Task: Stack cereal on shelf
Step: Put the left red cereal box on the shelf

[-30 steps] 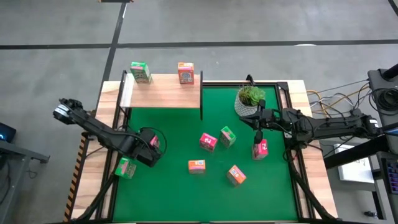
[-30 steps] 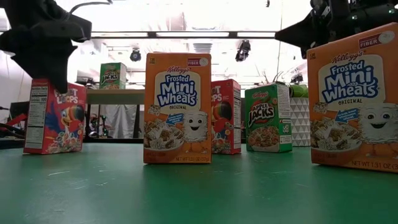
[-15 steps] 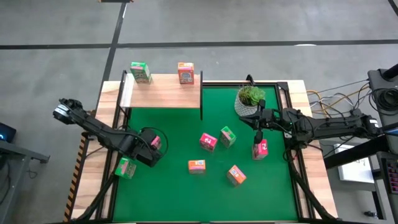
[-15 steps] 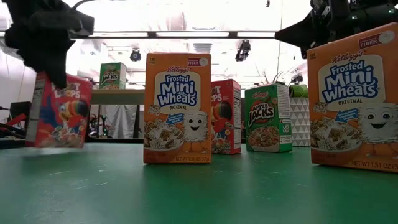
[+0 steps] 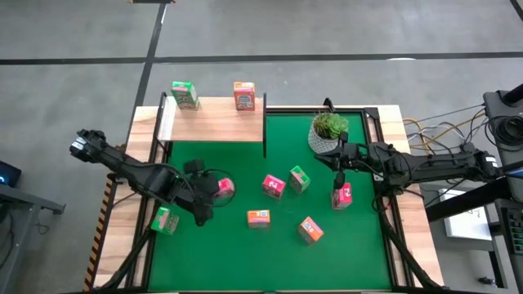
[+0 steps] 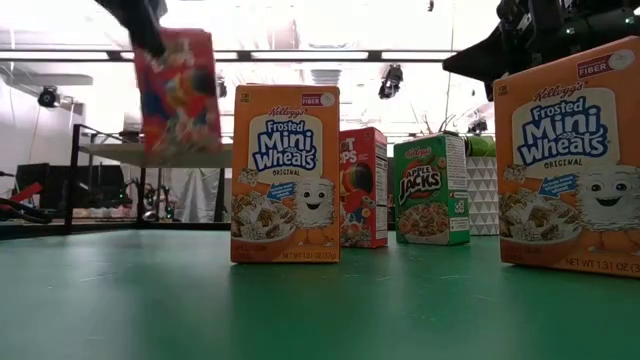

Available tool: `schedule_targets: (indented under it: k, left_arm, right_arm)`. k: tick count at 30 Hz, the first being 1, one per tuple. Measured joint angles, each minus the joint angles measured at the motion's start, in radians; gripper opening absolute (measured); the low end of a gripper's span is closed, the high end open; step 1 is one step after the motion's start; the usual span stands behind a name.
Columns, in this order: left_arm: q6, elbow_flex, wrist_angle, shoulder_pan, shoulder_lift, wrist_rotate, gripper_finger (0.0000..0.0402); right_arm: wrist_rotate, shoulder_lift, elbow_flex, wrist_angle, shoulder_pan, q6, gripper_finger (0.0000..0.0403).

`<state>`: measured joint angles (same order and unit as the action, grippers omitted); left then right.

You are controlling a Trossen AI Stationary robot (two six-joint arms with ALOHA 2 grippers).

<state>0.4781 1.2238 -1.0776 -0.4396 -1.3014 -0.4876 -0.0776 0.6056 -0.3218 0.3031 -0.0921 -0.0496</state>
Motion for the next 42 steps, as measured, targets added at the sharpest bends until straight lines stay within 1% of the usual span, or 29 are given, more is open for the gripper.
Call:
schedule_targets:
  k: [4, 7, 12, 14, 17, 20, 22, 24, 26, 27, 29, 35, 39, 42]
  left_arm:
    - [-0.219, 0.077, -0.024, 0.071, 0.0, -0.021, 0.0157]
    - [-0.352, 0.145, -0.07, 0.162, 0.0, -0.056, 0.0157]
    - [-0.559, 0.244, -0.119, 0.376, 0.002, -0.058, 0.0157]
    - [-0.64, 0.269, -0.12, 0.486, 0.003, -0.028, 0.0157]
    - [-0.729, 0.286, -0.113, 0.669, 0.003, 0.07, 0.0157]
    - [-0.792, 0.286, -0.099, 0.857, 0.003, 0.226, 0.0157]
    - [-0.808, 0.286, -0.079, 0.972, 0.003, 0.348, 0.0157]
    - [-0.81, 0.286, -0.048, 1.072, 0.003, 0.47, 0.0157]
    - [-0.81, 0.286, -0.045, 1.146, 0.003, 0.565, 0.0157]
    - [-0.81, 0.286, -0.047, 1.173, 0.003, 0.591, 0.0157]
    - [-0.81, 0.286, -0.047, 1.2, 0.003, 0.6, 0.0157]
    - [-0.835, 0.286, -0.049, 1.204, -0.005, 0.603, 0.0157]
    - [-0.857, 0.286, -0.074, 1.204, -0.023, 0.558, 0.0157]
    - [-0.862, 0.286, -0.096, 1.204, -0.04, 0.55, 0.0157]
  right_arm:
    - [0.0, 0.0, 0.0, 0.0, 0.0, -0.005, 0.0009]
    - [0.0, 0.0, 0.0, 0.0, 0.0, -0.005, 0.0009]
    - [0.0, 0.0, 0.0, 0.0, 0.0, -0.025, 0.0009]
    - [0.0, 0.0, 0.0, 0.0, 0.0, -0.034, 0.0009]
    - [0.0, 0.0, 0.0, 0.0, 0.0, -0.037, 0.0009]
    - [0.0, 0.0, 0.0, 0.0, 0.0, -0.041, 0.0009]
    - [0.0, 0.0, 0.0, 0.0, 0.0, -0.046, 0.0009]
    - [0.0, 0.0, 0.0, 0.0, 0.0, -0.047, 0.0009]
    - [0.0, 0.0, 0.0, 0.0, 0.0, -0.048, 0.0009]
    - [0.0, 0.0, 0.0, 0.0, 0.0, -0.048, 0.0009]
    - [0.0, 0.0, 0.0, 0.0, 0.0, -0.052, 0.0009]
    - [0.0, 0.0, 0.0, 0.0, 0.0, -0.058, 0.0009]
    - [0.0, 0.0, 0.0, 0.0, 0.0, -0.058, 0.0009]
    - [0.0, 0.0, 0.0, 0.0, 0.0, -0.057, 0.0009]
